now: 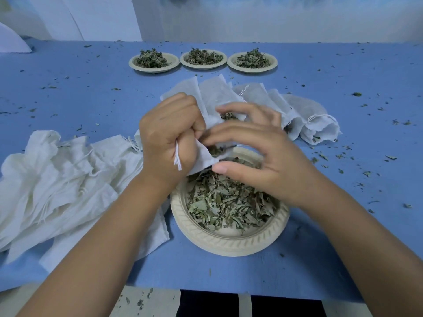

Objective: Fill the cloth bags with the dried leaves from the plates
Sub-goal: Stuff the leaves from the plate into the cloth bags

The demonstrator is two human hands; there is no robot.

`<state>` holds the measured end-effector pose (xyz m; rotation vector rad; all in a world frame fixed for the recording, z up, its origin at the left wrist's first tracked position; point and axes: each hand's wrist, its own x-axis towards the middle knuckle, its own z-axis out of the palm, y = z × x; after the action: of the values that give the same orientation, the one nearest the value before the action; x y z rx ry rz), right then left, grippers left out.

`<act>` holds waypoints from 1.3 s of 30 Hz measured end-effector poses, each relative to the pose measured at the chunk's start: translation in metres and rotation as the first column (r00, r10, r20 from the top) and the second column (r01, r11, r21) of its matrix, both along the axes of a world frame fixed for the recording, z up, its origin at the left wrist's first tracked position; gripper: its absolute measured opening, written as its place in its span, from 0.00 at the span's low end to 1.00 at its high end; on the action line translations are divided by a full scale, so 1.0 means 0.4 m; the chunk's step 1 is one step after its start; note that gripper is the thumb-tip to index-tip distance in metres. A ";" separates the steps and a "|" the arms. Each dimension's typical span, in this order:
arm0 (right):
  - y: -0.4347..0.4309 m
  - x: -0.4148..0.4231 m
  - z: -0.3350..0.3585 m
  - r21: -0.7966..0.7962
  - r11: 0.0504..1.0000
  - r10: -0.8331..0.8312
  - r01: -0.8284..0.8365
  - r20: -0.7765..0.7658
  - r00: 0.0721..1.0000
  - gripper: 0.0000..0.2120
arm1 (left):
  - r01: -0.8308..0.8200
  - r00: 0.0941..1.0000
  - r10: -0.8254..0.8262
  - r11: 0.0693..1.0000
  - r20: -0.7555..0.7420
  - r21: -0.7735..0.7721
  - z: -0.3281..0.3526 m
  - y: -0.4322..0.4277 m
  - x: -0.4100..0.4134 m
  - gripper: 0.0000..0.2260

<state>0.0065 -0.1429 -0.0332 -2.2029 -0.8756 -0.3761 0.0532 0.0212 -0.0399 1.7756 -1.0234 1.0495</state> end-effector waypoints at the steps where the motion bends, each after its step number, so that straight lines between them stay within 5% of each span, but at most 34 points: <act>1: -0.010 0.001 0.008 0.031 0.999 -0.038 0.037 0.050 0.998 0.14 | -0.014 1.000 0.014 1.000 0.000 -0.027 -0.002 0.005 0.004 0.12; 7: 0.002 0.004 0.006 0.019 0.984 -0.176 0.179 0.319 0.931 0.07 | 0.006 0.994 -0.035 0.965 -0.106 -0.261 -0.010 0.010 0.015 0.09; 11: 0.024 0.005 -0.011 -0.073 0.985 -0.113 0.156 0.408 0.906 0.07 | 0.036 0.994 -0.054 0.984 -0.099 -0.176 -0.008 0.001 0.002 0.11; 16: 0.038 0.002 -0.028 -0.199 0.979 -0.002 0.036 0.167 0.986 0.18 | 0.069 0.991 -0.077 0.995 -0.112 -0.071 0.000 -0.008 -0.009 0.10; 20: 0.018 -0.003 -0.005 -0.099 0.991 -0.068 0.086 0.173 0.983 0.14 | 0.077 0.984 -0.085 0.995 -0.156 -0.058 0.008 -0.004 -0.010 0.10; 24: 0.043 -0.008 -0.021 -0.262 0.964 0.000 0.039 0.149 0.989 0.11 | 0.113 0.981 -0.115 0.993 -0.156 -0.023 0.004 -0.009 -0.010 0.10; 30: -0.049 0.014 0.038 0.149 0.988 -0.025 0.048 -0.151 0.988 0.07 | -0.014 0.995 0.005 0.996 -0.102 -0.085 0.006 0.009 0.001 0.12; 34: -0.043 0.023 0.020 -0.260 0.956 0.036 -0.135 -0.353 0.935 0.20 | -0.021 0.996 0.015 0.998 -0.090 -0.063 0.004 0.000 -0.003 0.11; 39: 0.006 0.022 -0.028 -0.434 0.899 -0.037 -0.064 -0.220 0.975 0.16 | -0.029 0.997 0.026 0.999 -0.078 -0.045 0.003 0.003 0.001 0.12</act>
<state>0.0155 -0.1405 -0.0443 -2.5851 -0.9162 0.0940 0.0534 0.0222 -0.0388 1.7838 -0.9227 1.0048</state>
